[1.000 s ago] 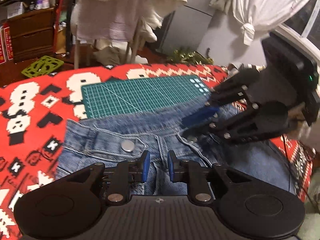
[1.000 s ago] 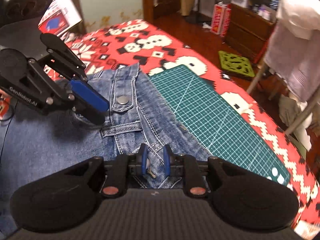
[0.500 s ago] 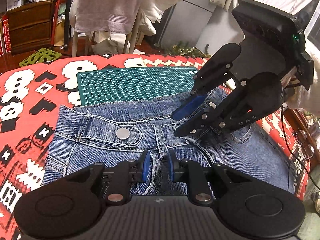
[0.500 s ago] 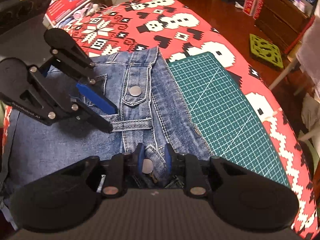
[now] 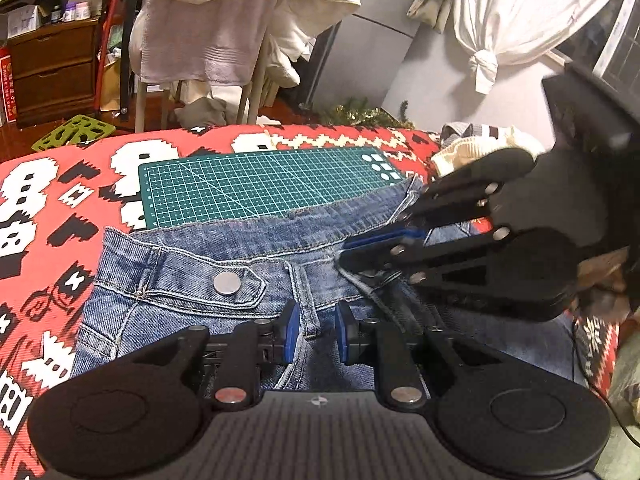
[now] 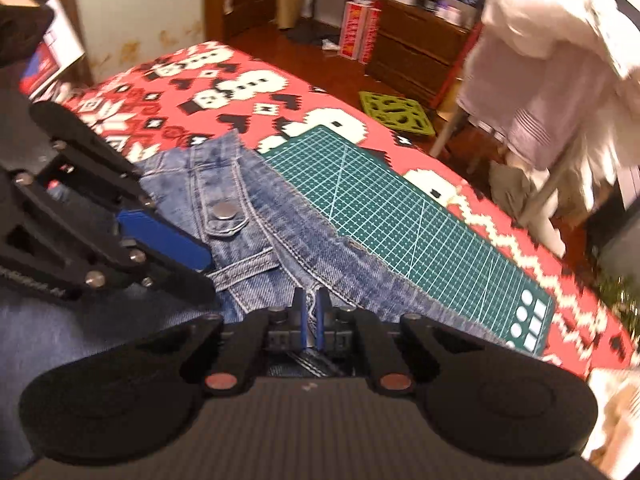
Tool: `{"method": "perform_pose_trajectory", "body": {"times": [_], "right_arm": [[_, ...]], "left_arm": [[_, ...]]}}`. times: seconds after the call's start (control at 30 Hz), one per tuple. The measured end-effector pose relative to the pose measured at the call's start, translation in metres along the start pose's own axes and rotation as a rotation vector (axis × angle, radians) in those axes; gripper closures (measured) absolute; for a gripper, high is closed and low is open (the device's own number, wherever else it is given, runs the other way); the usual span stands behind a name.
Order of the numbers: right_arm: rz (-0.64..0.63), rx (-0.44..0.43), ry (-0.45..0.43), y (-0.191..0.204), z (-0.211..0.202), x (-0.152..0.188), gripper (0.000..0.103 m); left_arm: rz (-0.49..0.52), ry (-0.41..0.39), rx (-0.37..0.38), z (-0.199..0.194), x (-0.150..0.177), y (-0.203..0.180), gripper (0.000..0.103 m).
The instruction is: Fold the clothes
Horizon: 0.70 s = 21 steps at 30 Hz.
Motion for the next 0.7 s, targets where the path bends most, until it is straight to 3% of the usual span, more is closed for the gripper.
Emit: {"method": "perform_pose_trajectory", "body": {"times": [0.17, 0.3, 0.4, 0.7], "right_arm": [[0.037, 0.028, -0.014, 0.003, -0.002, 0.003, 0.096], [0.083, -0.02, -0.039, -0.004, -0.01, -0.002, 0.093], [0.013, -0.057, -0.022, 0.001, -0.007, -0.006, 0.093], [-0.206, -0.115, 0.08, 0.013, 0.015, -0.019, 0.092]], "left_arm": [[0.02, 0.005, 0.001, 0.005, -0.005, -0.007, 0.086], [0.022, 0.015, -0.027, 0.015, -0.004, -0.005, 0.09], [-0.014, 0.011, -0.012, 0.013, -0.002, 0.0, 0.09], [0.01, 0.014, -0.012, 0.009, 0.003, -0.004, 0.09]]}}
Point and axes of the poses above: each gripper's, at about its wrist camera, not at the fingertips, and z roughly the way its jaws point, y to its left, x to its underside, the point moved 2 cm from there along z, roughly the way its jaws point, and after that the axes turned 12 degrees about z, right-handed, at the moved point
